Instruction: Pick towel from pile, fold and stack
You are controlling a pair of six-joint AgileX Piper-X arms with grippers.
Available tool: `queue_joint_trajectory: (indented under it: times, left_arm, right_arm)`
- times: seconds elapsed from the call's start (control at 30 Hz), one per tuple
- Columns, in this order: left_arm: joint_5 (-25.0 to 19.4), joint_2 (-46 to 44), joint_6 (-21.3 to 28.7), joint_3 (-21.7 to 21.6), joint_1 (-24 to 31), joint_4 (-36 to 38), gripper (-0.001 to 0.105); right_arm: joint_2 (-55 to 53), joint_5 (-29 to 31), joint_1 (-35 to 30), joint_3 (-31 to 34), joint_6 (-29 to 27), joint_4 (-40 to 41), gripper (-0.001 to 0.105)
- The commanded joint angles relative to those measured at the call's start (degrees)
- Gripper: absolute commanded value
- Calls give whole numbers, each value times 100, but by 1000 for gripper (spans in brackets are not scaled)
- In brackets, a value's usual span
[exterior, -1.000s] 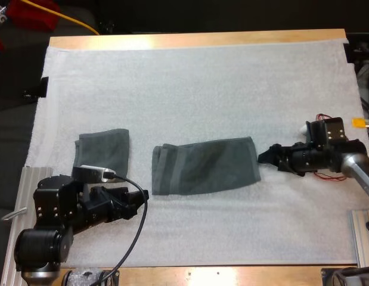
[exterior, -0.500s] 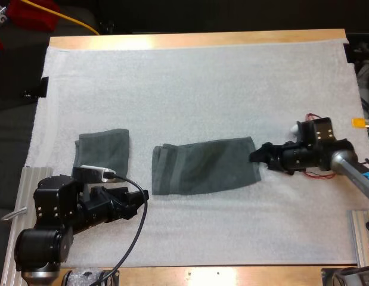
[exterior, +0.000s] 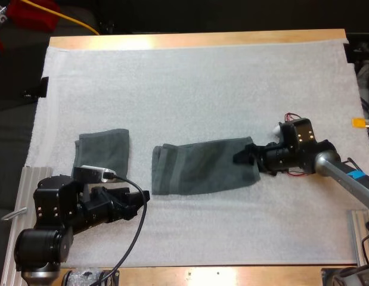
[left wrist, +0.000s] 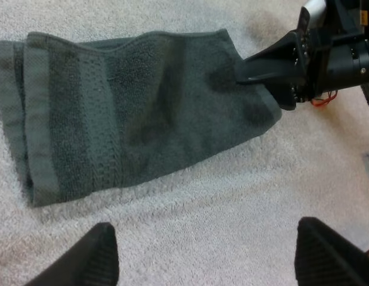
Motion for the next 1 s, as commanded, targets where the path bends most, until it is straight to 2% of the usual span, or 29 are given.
queue_joint_trajectory:
  times: [0.0, 0.03, 0.1, 0.2, 0.43, 0.53, 0.97]
  left_arm:
    - [53, -24, 25, -31, -11, 17, 61]
    - [53, -24, 25, -31, -11, 17, 61]
    - [53, -24, 25, -31, -11, 17, 61]
    - [53, -24, 25, -31, -11, 17, 61]
    - [53, -24, 15, -31, -11, 17, 61]
    - [53, -24, 15, -31, -11, 17, 61]
    - [53, -24, 2, -31, -27, 17, 61]
  right_arm:
    - [115, -39, 66, 49, 22, 140, 44]
    - [115, -39, 66, 49, 22, 151, 39]
    - [81, -39, 66, 49, 22, 184, 20]
    - [-49, 163, 66, 49, -16, 258, 1]
    - [-661, 977, 66, 49, -170, 432, 1]
    - [-916, 1362, 66, 49, -304, 740, 1]
    - [-1703, 3242, 66, 49, -1591, 2787, 1]
